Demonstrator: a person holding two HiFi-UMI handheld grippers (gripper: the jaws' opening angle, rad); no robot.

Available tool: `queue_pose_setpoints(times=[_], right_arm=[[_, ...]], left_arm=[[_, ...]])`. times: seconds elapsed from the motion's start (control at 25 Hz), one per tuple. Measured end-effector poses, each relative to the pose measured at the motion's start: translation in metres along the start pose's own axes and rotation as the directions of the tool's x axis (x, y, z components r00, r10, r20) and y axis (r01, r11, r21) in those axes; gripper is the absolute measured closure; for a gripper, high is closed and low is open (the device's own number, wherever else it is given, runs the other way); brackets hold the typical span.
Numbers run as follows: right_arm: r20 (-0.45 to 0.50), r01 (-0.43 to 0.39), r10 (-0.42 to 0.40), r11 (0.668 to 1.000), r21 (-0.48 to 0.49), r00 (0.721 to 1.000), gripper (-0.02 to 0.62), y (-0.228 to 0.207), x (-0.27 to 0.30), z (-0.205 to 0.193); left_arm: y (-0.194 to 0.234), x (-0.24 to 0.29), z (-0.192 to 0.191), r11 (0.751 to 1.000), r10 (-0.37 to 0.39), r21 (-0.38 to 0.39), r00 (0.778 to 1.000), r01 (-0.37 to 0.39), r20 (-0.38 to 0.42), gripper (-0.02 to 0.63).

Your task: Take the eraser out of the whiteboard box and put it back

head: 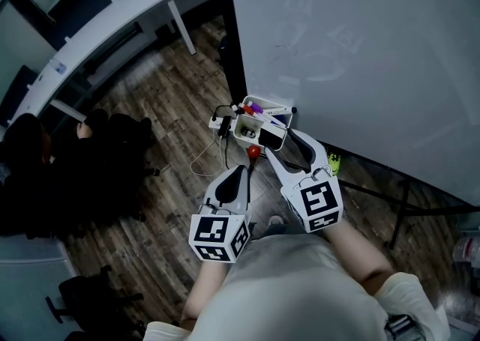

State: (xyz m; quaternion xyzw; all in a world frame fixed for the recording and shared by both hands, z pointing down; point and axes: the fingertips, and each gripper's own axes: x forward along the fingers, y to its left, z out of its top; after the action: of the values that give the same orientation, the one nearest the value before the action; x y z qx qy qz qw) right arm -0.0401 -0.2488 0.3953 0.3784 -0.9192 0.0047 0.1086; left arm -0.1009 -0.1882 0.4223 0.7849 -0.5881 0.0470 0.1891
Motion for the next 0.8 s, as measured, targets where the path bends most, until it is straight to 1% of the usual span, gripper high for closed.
queue_pose_setpoints(times=[0.52,0.8], right_arm=[[0.029,0.028,-0.028,1.0,0.011,0.999,0.376,0.013,-0.028,0.007],[0.059,0.048,-0.05,0.998,0.029,0.997,0.396,0.023,-0.05,0.015]], left_arm=[[-0.01,-0.018,-0.005,1.0,-0.014,0.009,1.0,0.014,0.008,0.604],[-0.017,-0.029,-0.007,0.999,-0.03,0.017,0.999,0.03,0.015,0.604]])
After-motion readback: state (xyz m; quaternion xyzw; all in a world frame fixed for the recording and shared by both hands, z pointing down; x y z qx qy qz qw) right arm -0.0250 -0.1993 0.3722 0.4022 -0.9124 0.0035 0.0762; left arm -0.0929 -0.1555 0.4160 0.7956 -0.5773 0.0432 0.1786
